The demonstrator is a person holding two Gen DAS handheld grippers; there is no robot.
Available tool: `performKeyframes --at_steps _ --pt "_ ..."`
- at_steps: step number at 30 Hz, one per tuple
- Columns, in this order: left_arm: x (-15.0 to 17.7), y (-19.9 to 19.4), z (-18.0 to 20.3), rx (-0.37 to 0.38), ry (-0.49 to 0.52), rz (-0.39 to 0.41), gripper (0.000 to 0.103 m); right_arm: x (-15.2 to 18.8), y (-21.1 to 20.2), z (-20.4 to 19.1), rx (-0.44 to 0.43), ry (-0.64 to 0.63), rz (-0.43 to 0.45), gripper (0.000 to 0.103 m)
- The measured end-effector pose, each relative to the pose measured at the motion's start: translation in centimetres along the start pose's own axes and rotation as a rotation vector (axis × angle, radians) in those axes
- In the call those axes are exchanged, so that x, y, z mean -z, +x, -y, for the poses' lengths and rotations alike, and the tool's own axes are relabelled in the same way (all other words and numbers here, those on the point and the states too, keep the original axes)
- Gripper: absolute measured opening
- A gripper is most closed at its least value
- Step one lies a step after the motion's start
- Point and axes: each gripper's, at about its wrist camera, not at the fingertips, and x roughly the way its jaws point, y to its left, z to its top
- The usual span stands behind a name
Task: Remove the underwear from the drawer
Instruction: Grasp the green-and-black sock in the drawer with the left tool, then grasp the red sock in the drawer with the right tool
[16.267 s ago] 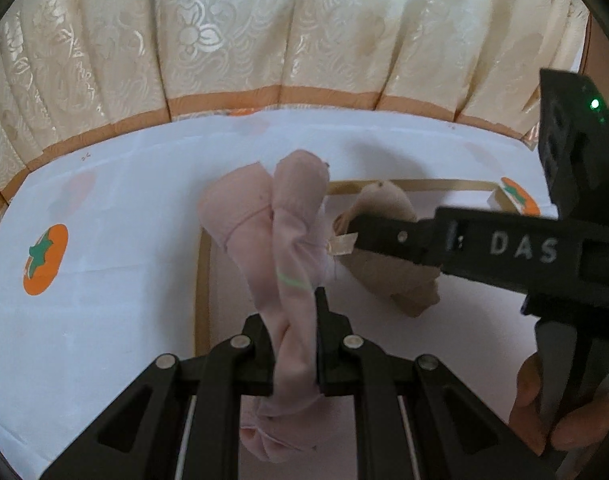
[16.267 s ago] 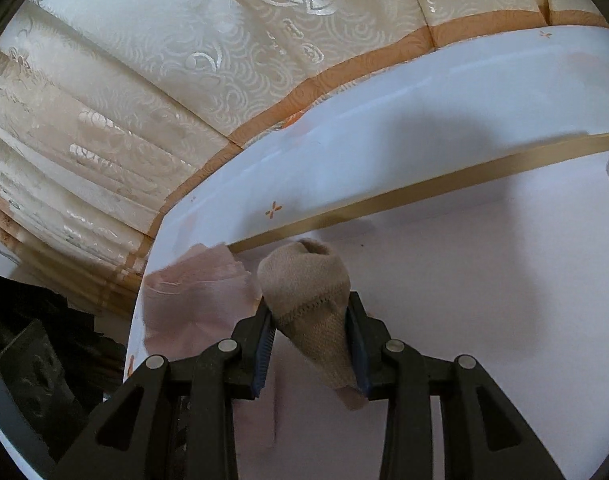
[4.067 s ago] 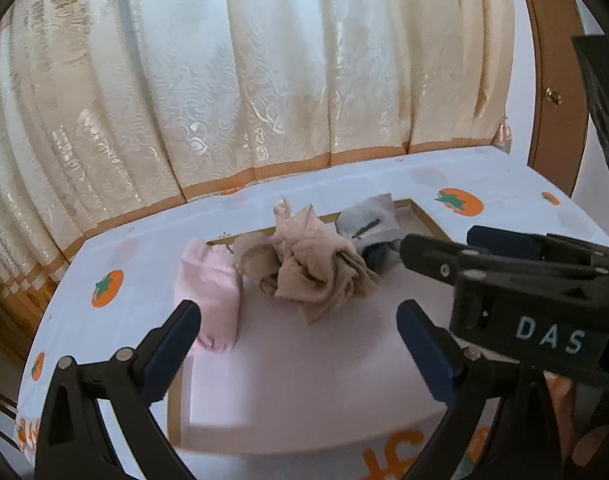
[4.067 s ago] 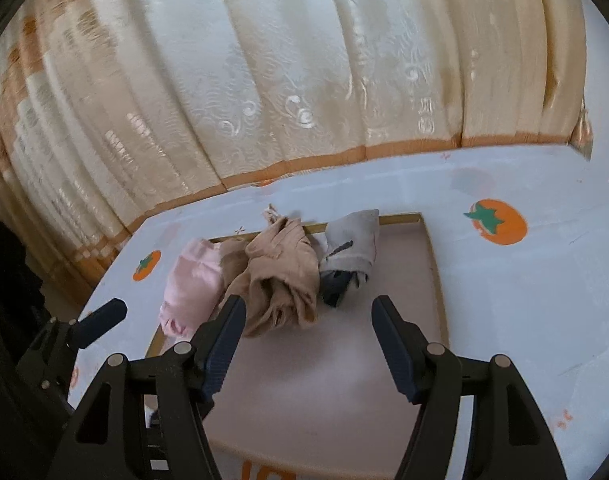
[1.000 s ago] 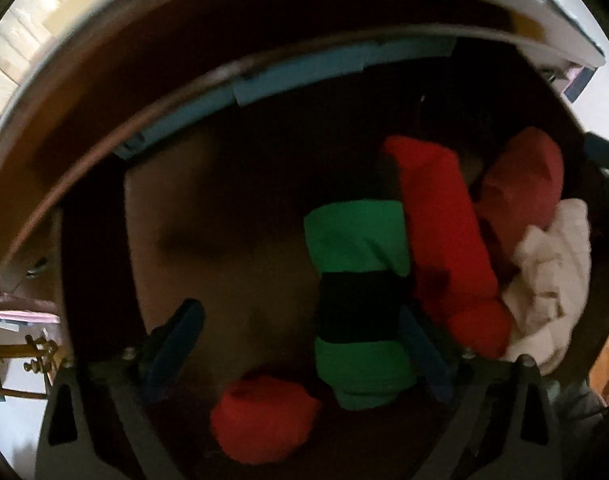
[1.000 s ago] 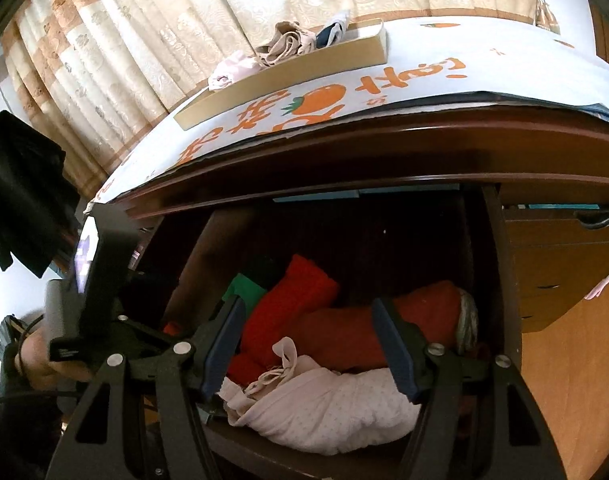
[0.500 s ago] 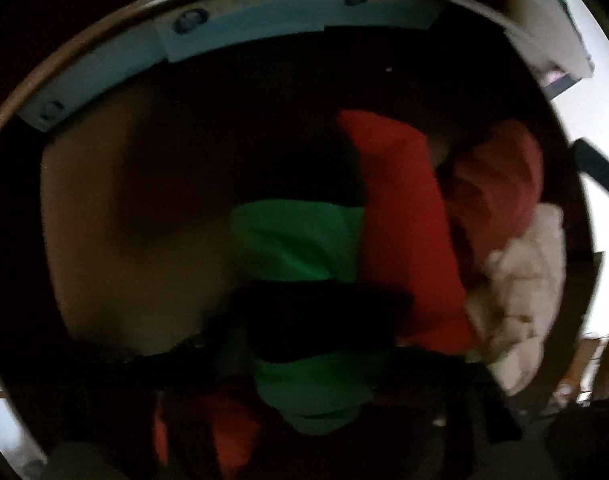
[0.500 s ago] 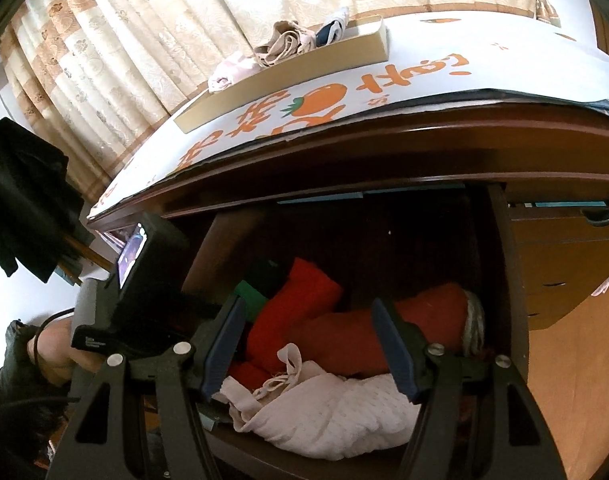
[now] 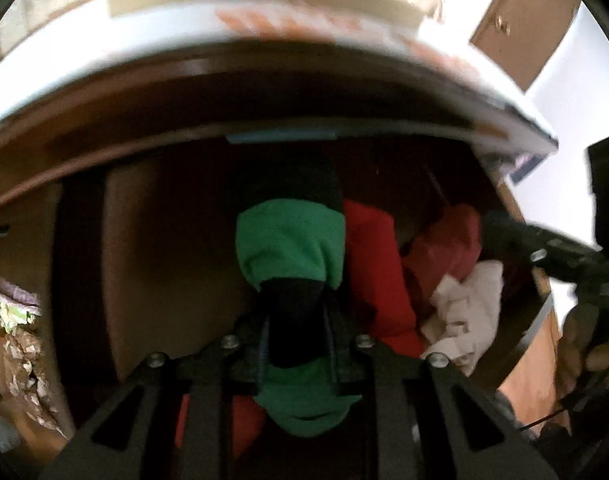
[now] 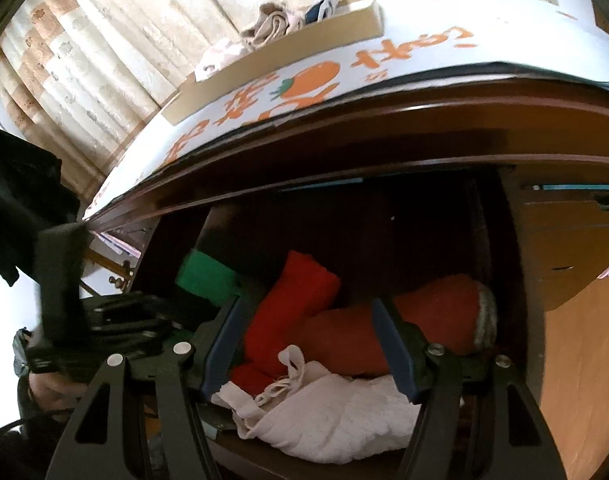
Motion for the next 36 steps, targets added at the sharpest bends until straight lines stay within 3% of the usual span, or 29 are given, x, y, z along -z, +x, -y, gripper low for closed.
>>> performKeyframes --at_steps 7,11,18,21,24,26,31,36 --pt "0.2 -4.9 -1.7 -0.073 -0.006 0.116 0.020 -0.8 3.4 -2.2 -0.012 -0.051 -0.096 0.068" --pt "-0.6 -5.3 -2.3 -0.102 0.000 0.150 0.020 -1.1 6.2 -3.7 0.016 -0.092 -0.191 0.068" --pt "-0.5 -8.1 -3.9 -0.120 -0.020 0.209 0.020 -1.1 10.9 -6.1 0.151 -0.169 -0.356 0.068" --pt "-0.2 -8.7 -4.8 -0.129 -0.042 0.218 0.020 -1.2 12.3 -7.9 0.172 -0.223 -0.377 0.068" --pt "-0.1 -9.0 -5.6 -0.138 -0.057 0.223 0.020 -1.7 13.0 -9.3 -0.002 -0.178 -0.399 0.068" --pt "0.1 -9.1 -5.8 -0.139 -0.061 0.226 0.020 -2.1 12.4 -10.0 -0.083 -0.159 -0.364 0.068" --pt "0.2 -9.2 -6.2 -0.129 -0.057 0.229 0.020 -2.2 9.6 -10.8 -0.023 -0.240 -0.256 0.068" --pt "0.0 -9.3 -6.3 -0.115 -0.068 0.240 0.020 -1.1 11.0 -10.7 0.016 -0.329 -0.345 0.068"
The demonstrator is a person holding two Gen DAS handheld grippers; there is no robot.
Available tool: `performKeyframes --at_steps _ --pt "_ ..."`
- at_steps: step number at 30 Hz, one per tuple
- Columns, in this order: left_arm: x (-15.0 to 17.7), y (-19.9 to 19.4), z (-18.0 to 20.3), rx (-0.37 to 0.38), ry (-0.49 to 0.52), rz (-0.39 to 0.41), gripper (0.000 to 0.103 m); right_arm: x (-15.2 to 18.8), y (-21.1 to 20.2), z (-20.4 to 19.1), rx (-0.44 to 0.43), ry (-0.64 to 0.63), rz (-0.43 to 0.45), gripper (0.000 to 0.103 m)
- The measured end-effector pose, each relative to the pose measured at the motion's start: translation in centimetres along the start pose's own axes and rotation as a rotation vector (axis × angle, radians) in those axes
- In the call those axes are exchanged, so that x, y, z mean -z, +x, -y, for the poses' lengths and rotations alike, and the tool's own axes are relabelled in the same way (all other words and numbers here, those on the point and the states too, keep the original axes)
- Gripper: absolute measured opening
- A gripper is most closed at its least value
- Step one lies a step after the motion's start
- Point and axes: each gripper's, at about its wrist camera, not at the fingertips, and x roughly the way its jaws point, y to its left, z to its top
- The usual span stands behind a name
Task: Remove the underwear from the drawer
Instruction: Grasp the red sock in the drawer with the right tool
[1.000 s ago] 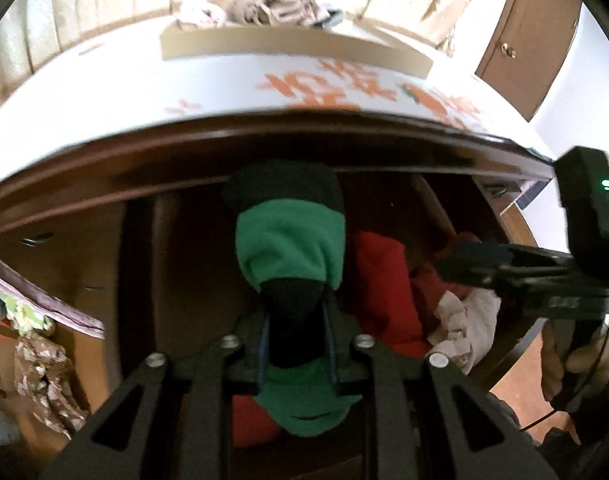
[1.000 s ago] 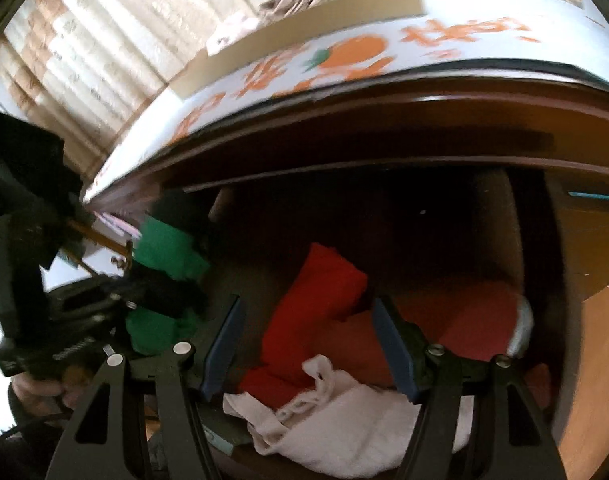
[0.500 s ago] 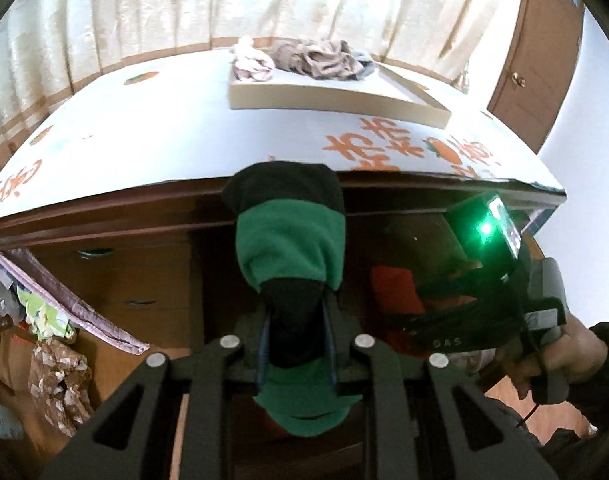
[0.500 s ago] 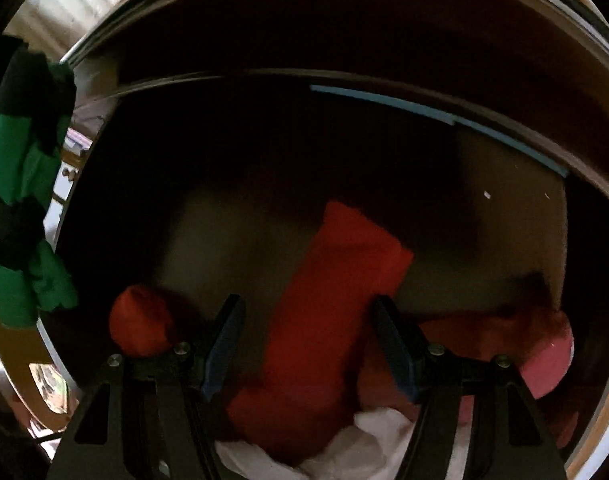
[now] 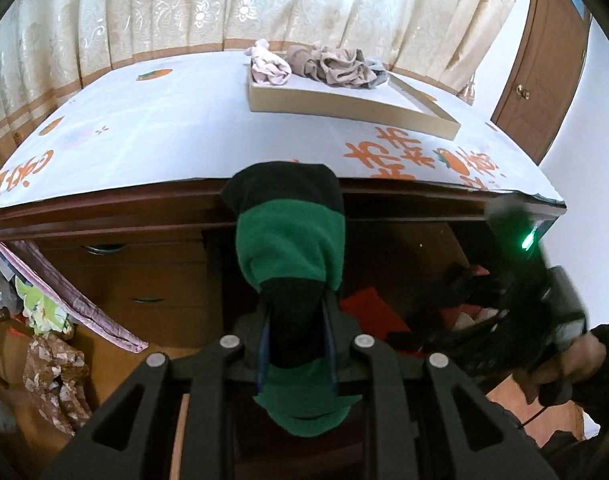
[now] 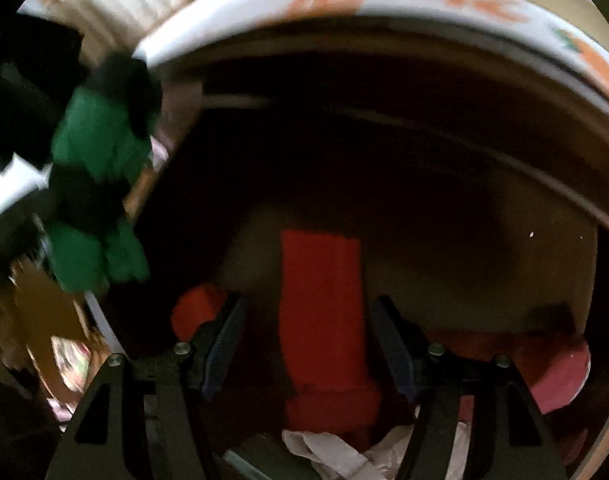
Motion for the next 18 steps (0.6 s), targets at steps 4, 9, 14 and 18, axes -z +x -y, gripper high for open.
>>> performKeyframes --at_steps 4,9,14,18 --pt "0.1 -0.2 0.0 0.000 0.003 -0.001 0.020 0.1 2.3 -1.3 0.051 -0.080 -0.069 0.068" --pt "0.2 -0.3 -0.2 -0.001 0.002 0.002 0.020 -0.5 4.7 -2.2 0.132 -0.098 -0.135 0.068" --pt "0.2 -0.3 0.1 0.005 0.005 0.002 0.020 -0.9 5.6 -2.8 0.167 -0.101 -0.175 0.056" --pt "0.2 -0.5 0.4 0.007 0.005 0.008 0.020 -0.8 5.9 -3.3 0.190 -0.132 -0.190 0.049"
